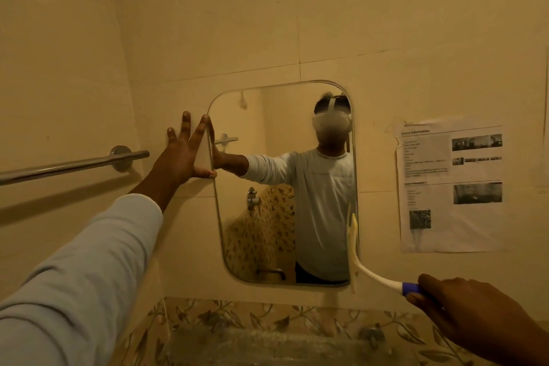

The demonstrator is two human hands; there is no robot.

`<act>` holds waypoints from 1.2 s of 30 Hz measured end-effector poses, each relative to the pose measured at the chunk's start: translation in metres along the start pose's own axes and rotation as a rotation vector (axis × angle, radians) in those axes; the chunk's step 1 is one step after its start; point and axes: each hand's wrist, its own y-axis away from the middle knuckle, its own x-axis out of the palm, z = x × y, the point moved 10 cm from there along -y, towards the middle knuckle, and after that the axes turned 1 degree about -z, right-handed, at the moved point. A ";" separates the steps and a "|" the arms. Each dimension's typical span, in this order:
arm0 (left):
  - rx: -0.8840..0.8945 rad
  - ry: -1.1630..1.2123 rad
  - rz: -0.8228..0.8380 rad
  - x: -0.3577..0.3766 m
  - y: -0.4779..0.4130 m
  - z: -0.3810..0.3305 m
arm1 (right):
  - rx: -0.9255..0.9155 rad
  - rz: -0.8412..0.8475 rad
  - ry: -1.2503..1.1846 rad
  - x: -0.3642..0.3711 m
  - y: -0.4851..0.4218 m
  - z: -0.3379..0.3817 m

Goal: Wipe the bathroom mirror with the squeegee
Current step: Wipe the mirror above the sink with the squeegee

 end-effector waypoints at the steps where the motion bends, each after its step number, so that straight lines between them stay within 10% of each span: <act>1: 0.002 0.011 0.001 0.000 0.001 0.000 | -0.014 0.021 -0.022 0.003 -0.001 0.012; 15: 0.002 0.048 -0.006 -0.003 0.003 0.000 | -0.304 -0.110 -0.187 0.030 -0.099 0.257; 36: -0.011 0.032 0.016 -0.001 0.004 -0.003 | -0.246 -0.034 -0.180 0.053 -0.088 0.189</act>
